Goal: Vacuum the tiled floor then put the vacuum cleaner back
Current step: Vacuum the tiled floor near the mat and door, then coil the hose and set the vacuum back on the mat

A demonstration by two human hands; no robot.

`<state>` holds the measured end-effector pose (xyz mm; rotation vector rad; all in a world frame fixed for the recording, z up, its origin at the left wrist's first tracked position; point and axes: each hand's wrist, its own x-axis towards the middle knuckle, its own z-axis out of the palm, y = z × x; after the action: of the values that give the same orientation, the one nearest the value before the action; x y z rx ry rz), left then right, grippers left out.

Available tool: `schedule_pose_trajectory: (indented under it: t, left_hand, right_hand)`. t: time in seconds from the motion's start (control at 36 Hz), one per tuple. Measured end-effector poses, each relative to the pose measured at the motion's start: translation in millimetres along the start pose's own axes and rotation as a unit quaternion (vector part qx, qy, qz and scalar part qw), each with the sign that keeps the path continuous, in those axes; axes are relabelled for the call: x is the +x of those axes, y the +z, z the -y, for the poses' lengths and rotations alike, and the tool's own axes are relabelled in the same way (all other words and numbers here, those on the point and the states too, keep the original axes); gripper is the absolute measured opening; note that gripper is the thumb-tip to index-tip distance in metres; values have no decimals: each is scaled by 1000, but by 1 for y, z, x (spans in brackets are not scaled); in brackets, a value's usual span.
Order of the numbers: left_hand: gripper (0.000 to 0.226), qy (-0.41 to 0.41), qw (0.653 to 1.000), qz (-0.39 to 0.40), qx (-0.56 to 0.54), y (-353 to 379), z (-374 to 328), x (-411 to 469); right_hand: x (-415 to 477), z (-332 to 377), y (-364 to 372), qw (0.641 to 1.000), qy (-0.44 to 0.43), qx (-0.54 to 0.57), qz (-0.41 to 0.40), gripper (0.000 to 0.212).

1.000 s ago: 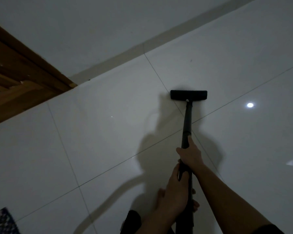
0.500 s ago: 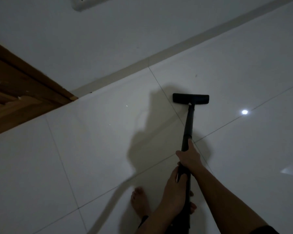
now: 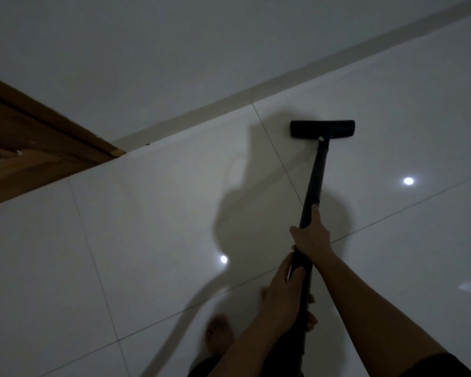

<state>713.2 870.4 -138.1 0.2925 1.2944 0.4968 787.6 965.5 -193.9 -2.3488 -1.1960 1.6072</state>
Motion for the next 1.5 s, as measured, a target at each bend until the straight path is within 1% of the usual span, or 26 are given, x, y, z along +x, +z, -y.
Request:
schedule_pose_trajectory:
  t: [0.25, 0.42, 0.58, 0.75, 0.81, 0.83, 0.86, 0.92, 1.0, 1.08, 1.14, 1.19, 1.22, 1.31, 1.36, 1.5]
  left_hand:
    - [41, 2, 999, -9, -35, 8, -18, 24]
    - [41, 6, 999, -29, -43, 0, -26, 15]
    - [39, 26, 997, -72, -22, -24, -30, -8]
    - [35, -3, 989, -108, -97, -50, -19, -43]
    - [32, -11, 987, -130, -97, -56, -13, -54]
    - [33, -13, 986, -138, -88, -58, -9, -61]
    - [40, -13, 987, -142, -76, -61, -4, -68]
    - [46, -16, 989, -138, -52, -66, 7, -83]
    - [43, -28, 992, -113, -46, -72, 21, -110]
    - [39, -35, 997, -74, 8, -81, 36, -145]
    - [56, -47, 997, -40, 49, -89, 47, -174]
    - [77, -54, 991, -34, 114, -98, 62, -202]
    - [81, -57, 989, -36, 133, -104, 69, -215]
    - [76, -72, 983, -42, 161, -121, 84, -249]
    - [71, -82, 975, -47, 202, -129, 90, -265]
    - [74, -115, 945, -61, 301, -134, 97, -286]
  right_hand:
    - [26, 18, -14, 1000, -9, -21, 14, 81]
    - [21, 32, -7, 999, -14, -35, 35, 83]
    - [3, 50, 16, 993, -30, -66, 89, 84]
    - [-31, 69, 50, 980, -55, -119, 150, 82]
    - [-45, 70, 61, 975, -61, -136, 165, 82]
    - [-53, 69, 66, 973, -61, -141, 172, 83]
    - [-60, 67, 71, 972, -60, -145, 177, 83]
    - [-76, 61, 79, 970, -55, -147, 187, 83]
    - [-98, 43, 94, 972, -39, -135, 189, 83]
    - [-119, 19, 112, 976, -18, -111, 189, 85]
    - [-135, 4, 126, 980, 2, -79, 185, 88]
    - [-151, -9, 136, 980, 21, -43, 192, 91]
    - [-159, -16, 140, 979, 32, -19, 202, 92]
    - [-187, -28, 149, 972, 55, 58, 220, 90]
    - [-200, -37, 156, 971, 61, 79, 219, 88]
    - [-225, -60, 168, 954, 72, 160, 244, 84]
